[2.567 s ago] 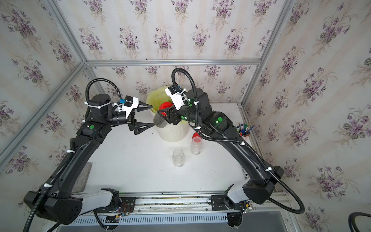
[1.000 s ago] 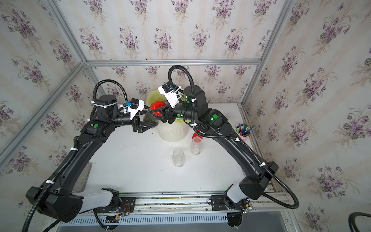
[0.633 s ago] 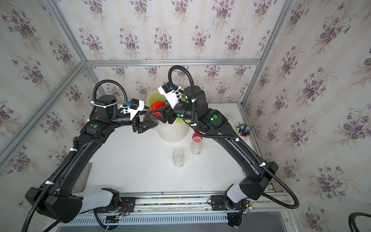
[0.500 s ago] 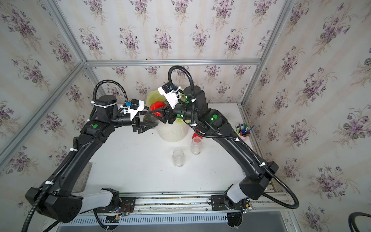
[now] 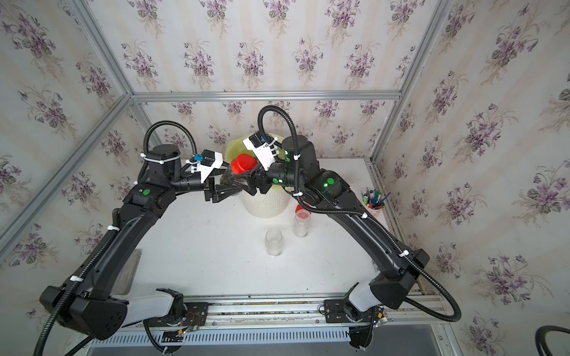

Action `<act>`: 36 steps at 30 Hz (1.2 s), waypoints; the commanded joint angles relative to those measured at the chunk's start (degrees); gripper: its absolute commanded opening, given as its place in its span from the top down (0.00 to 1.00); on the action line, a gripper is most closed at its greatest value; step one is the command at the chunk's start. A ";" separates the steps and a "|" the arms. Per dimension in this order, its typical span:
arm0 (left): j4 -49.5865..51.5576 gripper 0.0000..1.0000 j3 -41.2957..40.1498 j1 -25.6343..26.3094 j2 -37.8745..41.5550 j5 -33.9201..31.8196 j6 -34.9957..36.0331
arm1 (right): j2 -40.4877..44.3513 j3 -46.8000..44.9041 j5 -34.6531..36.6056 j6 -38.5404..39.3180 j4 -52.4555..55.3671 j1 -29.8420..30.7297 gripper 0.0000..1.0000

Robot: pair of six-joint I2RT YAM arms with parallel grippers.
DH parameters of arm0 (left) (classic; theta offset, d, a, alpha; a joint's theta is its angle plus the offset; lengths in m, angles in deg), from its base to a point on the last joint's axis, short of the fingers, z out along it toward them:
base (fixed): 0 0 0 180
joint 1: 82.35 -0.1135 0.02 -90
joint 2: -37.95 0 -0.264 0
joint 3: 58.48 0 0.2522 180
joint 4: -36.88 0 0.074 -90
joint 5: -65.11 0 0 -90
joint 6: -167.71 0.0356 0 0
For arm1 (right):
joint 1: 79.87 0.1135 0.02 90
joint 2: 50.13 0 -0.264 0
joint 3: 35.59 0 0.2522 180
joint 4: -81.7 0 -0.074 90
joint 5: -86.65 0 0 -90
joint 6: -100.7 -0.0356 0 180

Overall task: Empty moldy tea leaves from jars
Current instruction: Pick up the jar from the center of the board, then unscrew the lid from the jar.

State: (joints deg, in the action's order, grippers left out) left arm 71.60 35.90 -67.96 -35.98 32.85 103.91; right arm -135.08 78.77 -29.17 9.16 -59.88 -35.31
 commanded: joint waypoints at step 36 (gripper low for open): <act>0.32 0.43 -1.12 0.11 -0.14 -2.68 2.06 | -4.44 8.35 -4.11 1.89 8.49 -4.00 0.35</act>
State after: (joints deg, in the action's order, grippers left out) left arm 72.58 34.72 -67.85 -36.26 29.39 105.48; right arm -139.25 86.68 -31.90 9.66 -51.72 -39.16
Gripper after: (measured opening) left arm 0.729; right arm 0.673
